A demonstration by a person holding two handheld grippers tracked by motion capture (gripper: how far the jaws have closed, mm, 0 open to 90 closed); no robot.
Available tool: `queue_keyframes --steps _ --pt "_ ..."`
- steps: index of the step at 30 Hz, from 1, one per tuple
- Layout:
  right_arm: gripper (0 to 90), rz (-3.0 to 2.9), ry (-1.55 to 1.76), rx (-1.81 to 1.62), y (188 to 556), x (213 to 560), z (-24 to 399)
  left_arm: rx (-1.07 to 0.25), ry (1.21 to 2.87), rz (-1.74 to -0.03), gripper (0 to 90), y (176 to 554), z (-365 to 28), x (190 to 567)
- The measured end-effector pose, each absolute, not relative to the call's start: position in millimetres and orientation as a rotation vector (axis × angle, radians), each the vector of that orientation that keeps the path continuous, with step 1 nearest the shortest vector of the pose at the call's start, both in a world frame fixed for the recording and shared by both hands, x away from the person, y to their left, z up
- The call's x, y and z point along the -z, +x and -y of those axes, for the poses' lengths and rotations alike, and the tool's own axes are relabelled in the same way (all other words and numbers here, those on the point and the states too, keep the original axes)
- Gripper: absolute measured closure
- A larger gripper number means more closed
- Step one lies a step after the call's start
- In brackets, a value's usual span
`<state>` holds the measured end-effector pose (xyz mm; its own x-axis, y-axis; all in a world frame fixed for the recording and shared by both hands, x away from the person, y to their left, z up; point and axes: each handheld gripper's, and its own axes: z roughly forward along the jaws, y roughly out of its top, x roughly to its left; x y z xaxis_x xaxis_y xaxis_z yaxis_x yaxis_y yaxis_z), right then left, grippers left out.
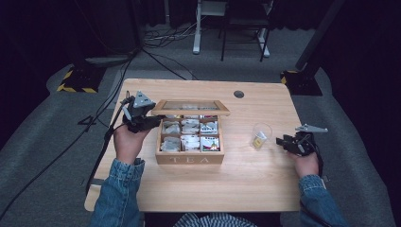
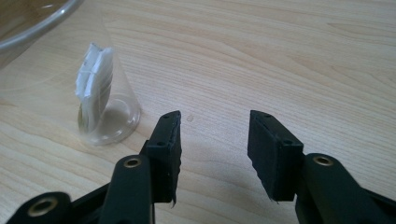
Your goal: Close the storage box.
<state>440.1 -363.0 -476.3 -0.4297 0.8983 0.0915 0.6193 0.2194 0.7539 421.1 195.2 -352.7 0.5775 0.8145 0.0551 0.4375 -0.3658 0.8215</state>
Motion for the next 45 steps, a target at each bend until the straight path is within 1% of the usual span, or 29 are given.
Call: queue_keyframes --steps 4,14,17,23,32,45 --pt "54.5 -2.143 1.403 -1.066 441 479 361 -0.584 2.025 -1.012 49.3 417 -196 354" --pt "52.9 -2.154 1.402 -1.098 444 484 358 -0.566 2.066 -1.044 48.4 411 -194 360" --pt "51.2 -2.161 1.391 -1.090 445 486 356 -0.528 2.066 -1.050 48.3 409 -196 362" --pt "49.8 -2.179 1.356 -1.060 448 485 351 -0.493 2.074 -1.050 49.5 403 -198 364" --pt "49.3 -2.190 1.332 -1.058 453 488 347 -0.457 2.110 -1.068 49.3 396 -197 372" --pt "49.1 -2.198 1.305 -1.050 457 489 342 -0.443 2.178 -1.080 49.2 387 -197 383"
